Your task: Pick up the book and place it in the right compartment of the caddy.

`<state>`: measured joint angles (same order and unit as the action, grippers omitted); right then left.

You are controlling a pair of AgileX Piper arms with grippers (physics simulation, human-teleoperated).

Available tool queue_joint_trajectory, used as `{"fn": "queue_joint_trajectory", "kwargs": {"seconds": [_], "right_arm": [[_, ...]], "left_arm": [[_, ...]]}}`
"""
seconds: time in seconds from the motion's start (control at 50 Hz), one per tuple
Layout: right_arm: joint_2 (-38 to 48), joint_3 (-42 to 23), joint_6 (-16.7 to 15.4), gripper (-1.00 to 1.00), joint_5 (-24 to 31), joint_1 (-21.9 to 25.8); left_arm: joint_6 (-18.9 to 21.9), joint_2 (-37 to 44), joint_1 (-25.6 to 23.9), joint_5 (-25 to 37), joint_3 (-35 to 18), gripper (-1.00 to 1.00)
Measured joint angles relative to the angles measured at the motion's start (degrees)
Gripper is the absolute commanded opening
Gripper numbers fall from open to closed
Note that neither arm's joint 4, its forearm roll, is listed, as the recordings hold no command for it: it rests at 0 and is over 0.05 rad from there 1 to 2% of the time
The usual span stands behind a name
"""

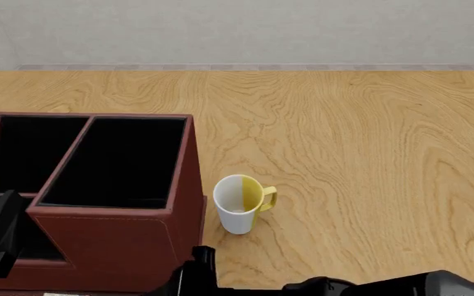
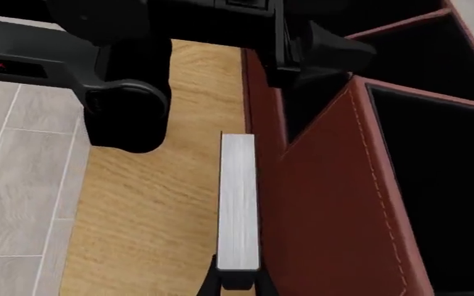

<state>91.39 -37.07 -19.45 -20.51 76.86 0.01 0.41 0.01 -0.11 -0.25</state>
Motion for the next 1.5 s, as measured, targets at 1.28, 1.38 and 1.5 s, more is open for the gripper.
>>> {"fn": "queue_joint_trajectory", "kwargs": {"seconds": [1.28,1.38,1.5], "right_arm": [[-19.2,-0.7,3.7,-1.0,13.8,4.4],[-20.4,-0.1,3.5,-1.0,14.7,4.1],[-22.5,0.5,3.6,-1.0,16.3,3.8]], "left_arm": [[0.0,0.0,0.0,0.0,0.0,1.0],[0.0,0.0,0.0,0.0,0.0,1.0],[0.0,0.0,0.0,0.0,0.0,1.0]]}}
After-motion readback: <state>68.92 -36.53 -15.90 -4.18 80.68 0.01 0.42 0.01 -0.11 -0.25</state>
